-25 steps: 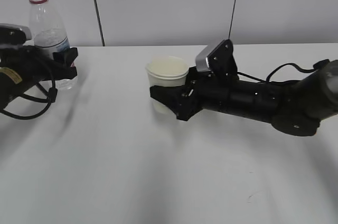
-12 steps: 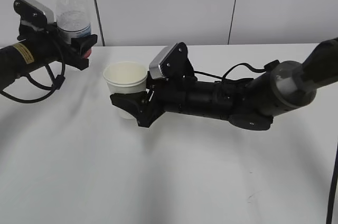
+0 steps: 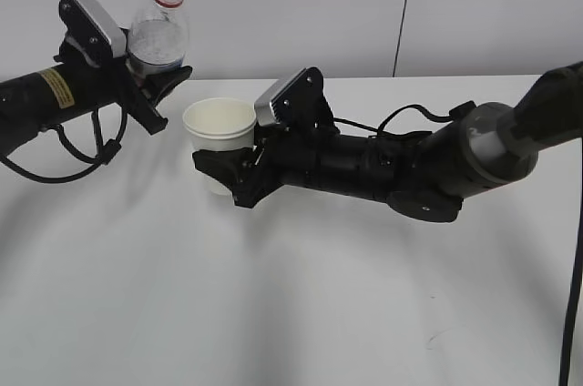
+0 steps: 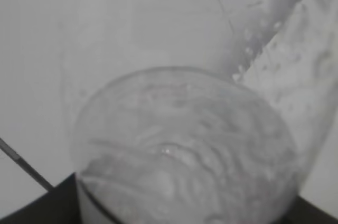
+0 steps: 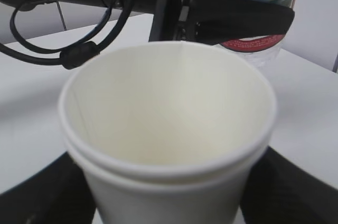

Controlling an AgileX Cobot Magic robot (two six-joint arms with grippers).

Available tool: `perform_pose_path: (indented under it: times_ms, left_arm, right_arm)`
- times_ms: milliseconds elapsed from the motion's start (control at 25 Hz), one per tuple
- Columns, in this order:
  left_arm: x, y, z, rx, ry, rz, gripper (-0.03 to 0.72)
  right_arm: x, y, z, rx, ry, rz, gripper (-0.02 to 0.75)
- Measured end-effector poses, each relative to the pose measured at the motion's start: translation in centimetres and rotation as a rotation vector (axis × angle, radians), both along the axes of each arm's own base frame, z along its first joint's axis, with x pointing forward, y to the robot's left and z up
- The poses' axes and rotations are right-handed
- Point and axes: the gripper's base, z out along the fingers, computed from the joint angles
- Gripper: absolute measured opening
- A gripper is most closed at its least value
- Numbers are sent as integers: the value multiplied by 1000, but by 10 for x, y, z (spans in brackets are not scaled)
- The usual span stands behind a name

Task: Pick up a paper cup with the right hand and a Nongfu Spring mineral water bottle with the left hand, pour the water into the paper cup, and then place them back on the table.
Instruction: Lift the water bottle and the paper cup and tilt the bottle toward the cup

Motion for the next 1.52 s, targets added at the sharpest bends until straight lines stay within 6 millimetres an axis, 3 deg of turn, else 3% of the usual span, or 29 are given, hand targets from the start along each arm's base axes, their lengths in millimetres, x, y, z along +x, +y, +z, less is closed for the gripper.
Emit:
perform_pose_path:
  times_ms: [400, 1120, 1520]
  left_arm:
    - [0, 0, 0, 108, -96, -11, 391]
    - [1, 1, -2, 234, -183, -4, 391]
    - [1, 1, -1, 249, -197, -5, 391]
  right_arm:
    - [6, -4, 1, -19, -43, -79, 525]
    - [3, -1, 7, -9, -159, -10, 525]
    - [3, 1, -11, -27, -188, 8, 525]
